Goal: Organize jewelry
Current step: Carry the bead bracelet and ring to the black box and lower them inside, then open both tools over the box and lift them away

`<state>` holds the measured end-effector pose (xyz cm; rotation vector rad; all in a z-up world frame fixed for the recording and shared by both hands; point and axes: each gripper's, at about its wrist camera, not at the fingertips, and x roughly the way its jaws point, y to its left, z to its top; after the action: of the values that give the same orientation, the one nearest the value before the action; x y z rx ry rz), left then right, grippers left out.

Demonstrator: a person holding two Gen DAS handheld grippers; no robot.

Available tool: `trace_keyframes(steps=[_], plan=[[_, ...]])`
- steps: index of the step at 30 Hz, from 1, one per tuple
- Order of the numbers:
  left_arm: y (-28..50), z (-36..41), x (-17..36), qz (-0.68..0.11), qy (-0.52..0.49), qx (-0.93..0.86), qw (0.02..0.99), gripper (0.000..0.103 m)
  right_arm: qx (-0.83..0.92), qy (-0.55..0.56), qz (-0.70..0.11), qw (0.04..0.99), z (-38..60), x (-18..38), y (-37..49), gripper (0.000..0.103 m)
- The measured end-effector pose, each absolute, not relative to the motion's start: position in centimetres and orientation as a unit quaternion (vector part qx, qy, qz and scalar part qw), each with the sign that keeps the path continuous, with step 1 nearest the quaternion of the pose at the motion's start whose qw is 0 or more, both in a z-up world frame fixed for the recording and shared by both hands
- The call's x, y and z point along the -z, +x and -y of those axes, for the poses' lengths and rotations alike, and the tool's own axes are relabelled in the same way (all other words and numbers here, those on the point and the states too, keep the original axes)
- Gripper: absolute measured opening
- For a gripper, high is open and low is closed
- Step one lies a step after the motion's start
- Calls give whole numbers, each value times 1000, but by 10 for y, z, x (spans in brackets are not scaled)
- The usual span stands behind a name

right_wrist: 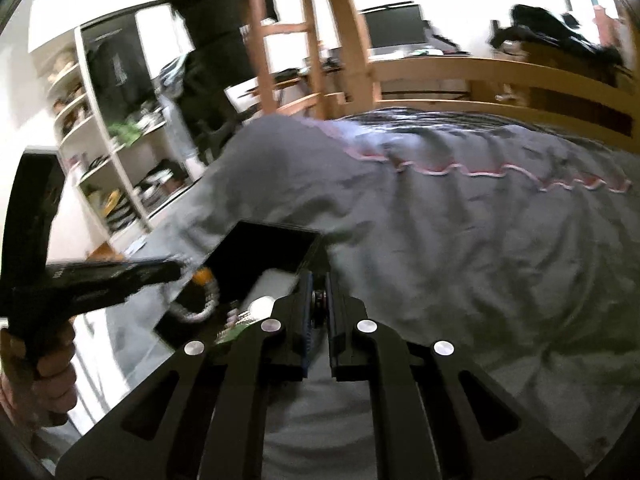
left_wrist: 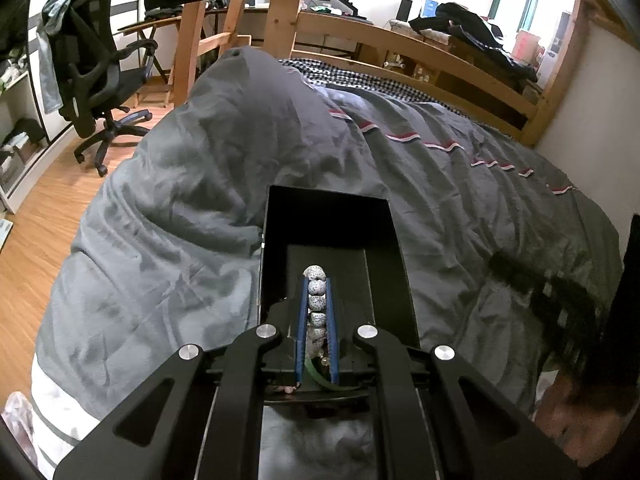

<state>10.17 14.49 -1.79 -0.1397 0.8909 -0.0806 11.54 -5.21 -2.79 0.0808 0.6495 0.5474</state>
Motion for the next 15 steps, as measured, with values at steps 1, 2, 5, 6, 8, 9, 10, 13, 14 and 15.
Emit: trace_keyframes(steps=[1,2,5,6,8,9,10,13,14,15], plan=[[102,-145,18,-431,-67,39,899,8,-280,33,-315,906,41,30,110,8],[102,-144,19,-432,-66,38,899,8,-291,26,-314,903,32,31,105,8],[102,-144,19,-434,-66,38,898,8,-313,9,-313,897,12,35,93,8],[102,-145,19,-435,-67,37,897,8,-318,10,-315,894,8,37,90,8],[103,-146,20,-437,-69,36,896,8,-327,9,-317,890,2,40,86,8],[103,-146,20,-438,-70,35,896,8,-330,4,-316,890,-2,42,84,8],[103,-146,21,-439,-71,36,895,8,-331,0,-316,889,-4,44,83,8],[103,-146,21,-440,-74,36,894,8,-328,-3,-317,890,-6,48,81,8],[103,-146,21,-439,-73,37,895,8,-325,-2,-317,891,-6,49,81,8],[102,-146,21,-439,-73,38,895,8,-324,-2,-317,891,-6,49,82,8]])
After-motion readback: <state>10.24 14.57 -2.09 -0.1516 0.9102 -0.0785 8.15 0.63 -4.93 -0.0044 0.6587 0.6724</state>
